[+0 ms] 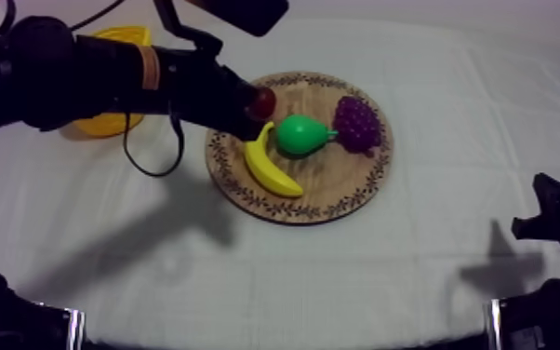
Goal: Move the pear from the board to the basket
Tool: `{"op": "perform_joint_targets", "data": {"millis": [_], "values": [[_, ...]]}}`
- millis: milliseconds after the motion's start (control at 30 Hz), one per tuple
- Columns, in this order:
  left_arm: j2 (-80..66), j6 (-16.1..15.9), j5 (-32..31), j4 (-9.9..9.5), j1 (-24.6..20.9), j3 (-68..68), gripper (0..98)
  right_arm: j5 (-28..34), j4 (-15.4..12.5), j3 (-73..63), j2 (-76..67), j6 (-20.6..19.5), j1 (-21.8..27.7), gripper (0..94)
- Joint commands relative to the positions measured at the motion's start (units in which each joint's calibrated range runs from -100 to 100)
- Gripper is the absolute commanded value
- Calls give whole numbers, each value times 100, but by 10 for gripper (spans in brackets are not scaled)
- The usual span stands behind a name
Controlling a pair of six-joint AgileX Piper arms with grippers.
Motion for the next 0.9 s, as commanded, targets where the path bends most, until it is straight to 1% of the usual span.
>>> {"op": "perform_joint_targets", "data": {"millis": [0, 33, 67, 100, 133, 167, 200, 267, 400, 500, 600, 733, 867], "values": [[-11, 27, -16, -3, 5, 76, 285, -2, 0, 4, -2, 2, -1, 3], [-19, 46, -20, -10, 5, 108, 375, -2, 0, 4, -2, 2, -1, 3], [-29, 66, -24, -16, 3, 134, 485, -2, 0, 4, -2, 2, -1, 3], [-39, 84, -33, -20, -3, 159, 615, -2, 0, 4, -2, 2, -1, 3], [-46, 98, -59, -23, -9, 183, 718, -2, 0, 4, -2, 2, -1, 3], [-53, 105, -107, -25, -14, 213, 791, -2, 0, 4, -2, 2, -1, 3], [-58, 112, -172, -27, -21, 251, 843, -2, 0, 4, -2, 2, -1, 3], [-64, 135, -320, -28, -34, 344, 907, -2, 0, 4, -2, 2, -1, 3], [-17, 207, -531, -48, -58, 504, 952, -2, 0, 4, -2, 2, -1, 3], [100, 241, -467, -72, -50, 434, 959, -2, 0, 4, -2, 2, -1, 3], [322, 218, -142, -83, -13, 143, 959, -2, 0, 4, -2, 2, -1, 3], [781, 118, 455, -64, 4, -388, 952, -2, 0, 4, -2, 2, -1, 3], [1362, -104, 1114, 46, -50, -992, 950, -2, 0, 4, -2, 2, -1, 3]]}}
